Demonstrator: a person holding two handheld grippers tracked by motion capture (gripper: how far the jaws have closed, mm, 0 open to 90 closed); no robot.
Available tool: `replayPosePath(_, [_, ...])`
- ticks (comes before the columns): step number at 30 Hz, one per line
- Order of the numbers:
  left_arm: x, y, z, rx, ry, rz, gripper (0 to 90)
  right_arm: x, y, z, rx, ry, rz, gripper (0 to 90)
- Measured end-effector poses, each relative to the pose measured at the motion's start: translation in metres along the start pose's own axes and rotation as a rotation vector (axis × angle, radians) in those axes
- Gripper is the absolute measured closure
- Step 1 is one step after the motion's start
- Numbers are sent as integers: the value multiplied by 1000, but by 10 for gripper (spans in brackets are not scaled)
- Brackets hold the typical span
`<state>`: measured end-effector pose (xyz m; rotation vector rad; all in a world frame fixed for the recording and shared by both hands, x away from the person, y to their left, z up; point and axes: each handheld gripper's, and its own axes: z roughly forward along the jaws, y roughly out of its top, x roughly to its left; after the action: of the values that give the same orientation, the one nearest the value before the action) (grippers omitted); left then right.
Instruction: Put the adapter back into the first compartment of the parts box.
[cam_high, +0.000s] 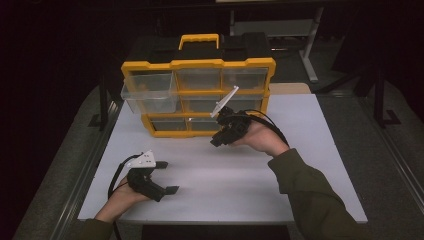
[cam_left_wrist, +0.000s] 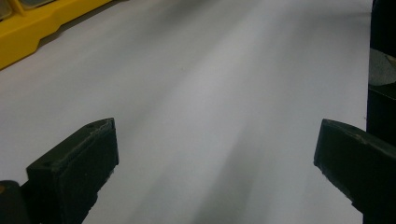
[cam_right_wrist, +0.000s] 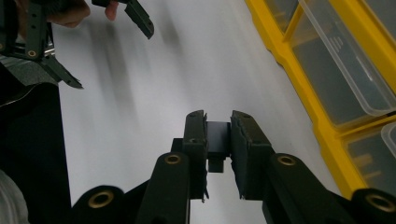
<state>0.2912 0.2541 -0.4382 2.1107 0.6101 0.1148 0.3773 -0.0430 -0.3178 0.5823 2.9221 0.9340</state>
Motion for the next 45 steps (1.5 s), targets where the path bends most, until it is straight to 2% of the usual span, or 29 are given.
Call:
replayPosePath(8, [0,0,0,0,0,-1,0,-1,12,-13,-7,1,17,753])
replayPosePath(27, [-1,0,0,-1,-2,-2,0,1,48,-43,-27,-9,-37,753])
replayPosePath(45, [-1,0,-1,0,-5,-7,0,-3,92,-78,-90,-21,-58,753])
